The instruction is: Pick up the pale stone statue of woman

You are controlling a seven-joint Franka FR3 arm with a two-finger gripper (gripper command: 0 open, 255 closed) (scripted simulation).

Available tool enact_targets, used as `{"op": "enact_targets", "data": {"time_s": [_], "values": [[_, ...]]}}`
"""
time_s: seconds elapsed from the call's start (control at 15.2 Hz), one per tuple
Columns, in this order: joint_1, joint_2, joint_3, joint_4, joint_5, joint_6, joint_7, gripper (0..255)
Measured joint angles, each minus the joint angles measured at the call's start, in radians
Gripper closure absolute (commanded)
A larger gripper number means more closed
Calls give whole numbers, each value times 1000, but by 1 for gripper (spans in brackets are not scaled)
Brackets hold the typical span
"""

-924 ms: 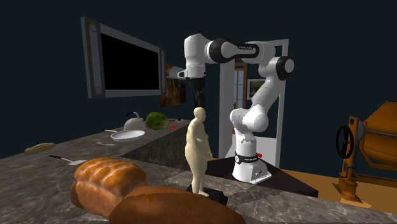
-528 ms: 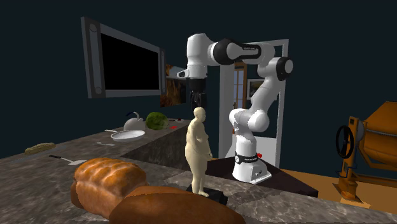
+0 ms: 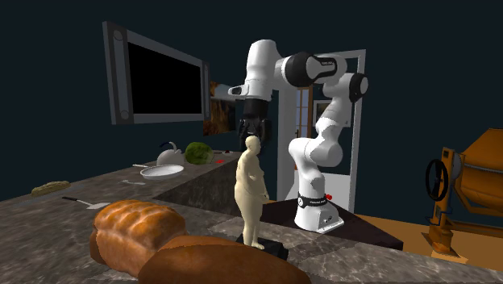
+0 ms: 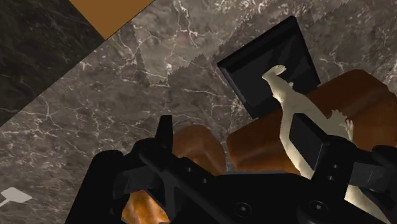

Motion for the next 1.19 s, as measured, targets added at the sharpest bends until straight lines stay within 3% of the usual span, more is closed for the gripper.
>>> {"op": "enact_targets", "data": {"time_s": [0.59, 1.12, 1.19], "values": [[147, 45, 67, -28, 113, 299, -85, 0], [165, 65, 80, -110, 136, 417, -101, 0], [166, 67, 81, -114, 136, 422, -101, 255]]}}
